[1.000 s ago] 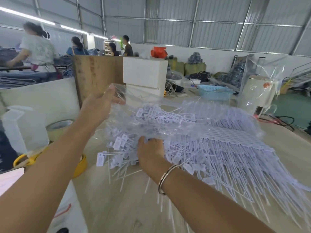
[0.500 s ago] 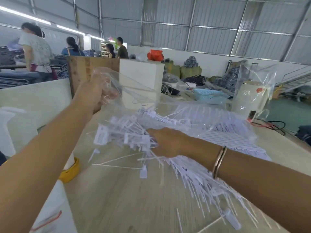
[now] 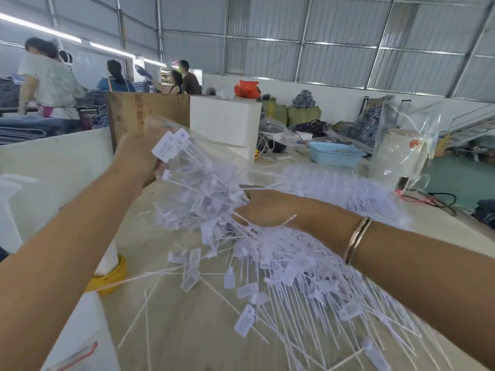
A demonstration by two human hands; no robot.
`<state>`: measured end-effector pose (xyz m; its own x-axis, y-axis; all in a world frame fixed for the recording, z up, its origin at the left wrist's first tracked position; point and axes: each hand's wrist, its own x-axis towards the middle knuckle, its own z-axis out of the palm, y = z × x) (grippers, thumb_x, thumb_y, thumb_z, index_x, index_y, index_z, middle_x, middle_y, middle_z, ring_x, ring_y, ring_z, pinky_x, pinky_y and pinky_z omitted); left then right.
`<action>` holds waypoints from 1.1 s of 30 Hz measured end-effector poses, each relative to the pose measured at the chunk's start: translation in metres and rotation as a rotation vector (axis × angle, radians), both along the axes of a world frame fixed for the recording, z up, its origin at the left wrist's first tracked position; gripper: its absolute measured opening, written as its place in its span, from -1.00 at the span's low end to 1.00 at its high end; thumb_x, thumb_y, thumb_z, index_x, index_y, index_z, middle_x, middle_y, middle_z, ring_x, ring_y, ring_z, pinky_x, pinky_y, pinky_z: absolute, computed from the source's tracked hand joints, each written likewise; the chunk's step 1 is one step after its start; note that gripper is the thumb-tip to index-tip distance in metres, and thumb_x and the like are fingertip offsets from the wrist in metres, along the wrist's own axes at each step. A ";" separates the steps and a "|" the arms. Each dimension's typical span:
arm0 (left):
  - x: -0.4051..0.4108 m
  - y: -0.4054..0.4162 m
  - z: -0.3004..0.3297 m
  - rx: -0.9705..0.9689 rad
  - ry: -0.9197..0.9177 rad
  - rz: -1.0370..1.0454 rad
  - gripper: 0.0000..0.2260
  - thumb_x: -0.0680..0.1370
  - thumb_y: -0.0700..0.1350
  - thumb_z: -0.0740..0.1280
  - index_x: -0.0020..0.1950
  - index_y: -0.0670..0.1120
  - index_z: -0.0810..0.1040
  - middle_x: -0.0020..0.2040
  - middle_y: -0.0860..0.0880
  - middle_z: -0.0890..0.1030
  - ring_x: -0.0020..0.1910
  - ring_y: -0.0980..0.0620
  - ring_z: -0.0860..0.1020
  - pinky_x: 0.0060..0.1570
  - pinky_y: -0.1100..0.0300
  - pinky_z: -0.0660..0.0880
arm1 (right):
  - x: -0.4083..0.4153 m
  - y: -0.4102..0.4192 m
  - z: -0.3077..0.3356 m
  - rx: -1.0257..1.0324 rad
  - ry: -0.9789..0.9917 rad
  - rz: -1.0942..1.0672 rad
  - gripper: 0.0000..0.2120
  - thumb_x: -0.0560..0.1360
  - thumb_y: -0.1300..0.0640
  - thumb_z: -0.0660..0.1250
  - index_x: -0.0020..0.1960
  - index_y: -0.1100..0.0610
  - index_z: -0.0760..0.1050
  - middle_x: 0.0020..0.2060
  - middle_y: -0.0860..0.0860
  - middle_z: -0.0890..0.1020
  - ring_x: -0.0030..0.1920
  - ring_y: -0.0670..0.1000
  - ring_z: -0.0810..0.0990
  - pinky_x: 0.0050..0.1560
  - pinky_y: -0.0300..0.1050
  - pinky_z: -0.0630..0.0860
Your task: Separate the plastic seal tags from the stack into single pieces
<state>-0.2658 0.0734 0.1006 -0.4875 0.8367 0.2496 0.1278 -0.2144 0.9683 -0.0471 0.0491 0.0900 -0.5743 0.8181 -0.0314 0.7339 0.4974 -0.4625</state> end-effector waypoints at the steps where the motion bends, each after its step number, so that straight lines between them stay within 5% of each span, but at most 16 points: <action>1: -0.002 0.002 0.001 0.009 0.007 -0.007 -0.77 0.62 -0.27 0.16 -0.01 -0.31 0.60 -0.68 0.17 0.41 -0.70 0.24 0.38 -0.66 0.44 0.27 | 0.007 -0.002 0.009 0.024 -0.031 -0.006 -0.80 0.52 0.12 0.21 0.15 0.03 0.43 0.01 -0.05 0.49 -0.05 -0.08 0.51 -0.07 -0.28 0.35; 5: -0.009 0.006 0.001 0.054 -0.061 -0.074 -0.65 0.56 -0.38 0.13 -0.16 -0.05 0.62 -0.40 0.00 0.56 -0.52 0.15 0.46 -0.47 0.31 0.42 | 0.036 -0.006 0.037 0.025 -0.036 0.061 -0.93 0.56 0.19 0.21 0.00 0.08 0.45 -0.20 -0.18 0.42 -0.26 -0.29 0.45 -0.05 -0.29 0.38; 9: -0.010 0.017 0.000 -0.096 -0.122 -0.038 -0.66 0.54 -0.28 0.11 -0.22 -0.06 0.64 -0.46 0.04 0.46 -0.58 0.15 0.35 -0.63 0.40 0.26 | 0.069 -0.004 0.061 0.108 -0.019 0.026 -0.89 0.58 0.24 0.22 -0.01 0.23 0.51 -0.25 -0.08 0.61 -0.33 -0.13 0.55 -0.23 -0.31 0.53; 11: -0.006 0.015 0.001 -0.110 0.041 0.041 -0.83 0.51 -0.05 0.27 -0.13 0.01 0.67 -0.39 0.07 0.51 -0.42 0.12 0.44 -0.44 0.28 0.46 | 0.079 0.005 0.072 0.176 -0.045 -0.008 -0.85 0.59 0.26 0.20 0.02 0.22 0.56 -0.29 -0.19 0.64 -0.31 -0.24 0.55 -0.14 -0.40 0.46; 14: -0.001 0.007 -0.003 -0.045 0.558 0.105 -0.77 0.34 0.36 0.29 -0.43 0.31 0.59 -0.45 0.16 0.51 -0.38 0.19 0.42 -0.35 0.28 0.37 | 0.079 0.012 0.085 0.136 -0.006 -0.059 -0.91 0.51 0.18 0.33 -0.16 0.06 0.48 -0.25 -0.02 0.52 -0.31 -0.28 0.47 0.01 -0.12 0.39; 16: 0.004 0.006 -0.001 -0.031 0.693 0.180 -0.61 0.41 0.38 0.20 -0.49 0.22 0.56 -0.46 0.18 0.46 -0.41 0.21 0.38 -0.40 0.31 0.26 | 0.071 0.010 0.090 0.189 -0.051 -0.053 -0.85 0.48 0.12 0.28 -0.04 0.19 0.51 -0.15 0.18 0.53 -0.25 -0.20 0.51 0.01 -0.10 0.39; 19: 0.007 0.010 0.002 -0.037 0.632 0.124 -0.60 0.55 0.24 0.16 -0.43 0.19 0.56 -0.41 0.17 0.48 -0.39 0.14 0.40 -0.39 0.29 0.28 | 0.058 0.005 0.089 0.235 -0.094 -0.026 -0.67 0.54 0.12 0.21 0.28 0.17 0.41 0.18 0.17 0.54 0.12 0.18 0.53 0.15 0.06 0.46; 21: 0.006 0.010 0.002 -0.053 0.626 0.053 -0.62 0.57 0.21 0.17 -0.39 0.19 0.58 -0.37 0.07 0.52 -0.40 0.07 0.42 -0.35 0.28 0.33 | 0.055 0.009 0.091 0.267 -0.073 0.002 -0.75 0.55 0.13 0.19 0.20 0.12 0.46 0.09 0.07 0.60 0.08 0.11 0.57 0.08 0.05 0.49; 24: 0.003 0.009 -0.005 -0.132 0.885 0.117 -0.60 0.56 0.23 0.13 -0.21 0.08 0.66 -0.28 -0.11 0.57 -0.30 -0.07 0.50 -0.24 0.14 0.45 | 0.053 0.013 0.102 0.292 0.020 -0.023 -0.93 0.53 0.11 0.22 -0.04 -0.05 0.41 -0.25 -0.25 0.53 -0.25 -0.22 0.51 -0.20 -0.18 0.42; 27: 0.006 0.011 -0.023 -0.177 1.103 0.222 -0.54 0.59 0.22 0.08 -0.13 -0.08 0.60 -0.27 -0.12 0.54 -0.23 -0.15 0.53 -0.18 0.07 0.52 | 0.054 0.015 0.116 0.371 0.010 -0.035 -0.88 0.54 0.11 0.23 0.04 0.07 0.50 -0.11 -0.02 0.60 -0.07 0.02 0.59 -0.04 -0.10 0.52; 30: 0.012 0.018 -0.045 -0.315 1.301 0.201 -0.54 0.61 0.21 0.02 -0.15 -0.06 0.56 -0.26 -0.03 0.53 -0.21 -0.07 0.52 -0.13 0.10 0.51 | 0.054 0.012 0.120 0.348 0.147 -0.024 -0.90 0.51 0.11 0.25 -0.10 0.04 0.54 -0.24 -0.06 0.64 -0.26 -0.06 0.60 -0.17 -0.06 0.52; 32: 0.015 0.023 -0.052 -0.345 1.189 0.128 -0.57 0.61 0.19 0.05 -0.10 -0.02 0.60 -0.30 0.00 0.50 -0.24 -0.07 0.50 -0.22 0.16 0.45 | 0.053 0.015 0.110 0.354 0.082 -0.014 -0.88 0.53 0.08 0.24 0.02 0.04 0.52 0.01 0.03 0.64 0.00 0.02 0.60 0.09 0.07 0.51; 33: 0.015 0.025 -0.052 -0.337 0.975 0.067 -0.61 0.62 0.15 0.10 -0.05 -0.03 0.63 -0.36 0.00 0.48 -0.25 -0.10 0.52 -0.25 0.14 0.44 | 0.051 0.018 0.101 0.327 0.020 -0.014 -0.73 0.55 0.06 0.22 0.22 0.10 0.46 0.23 0.10 0.54 0.20 0.08 0.52 0.28 0.11 0.41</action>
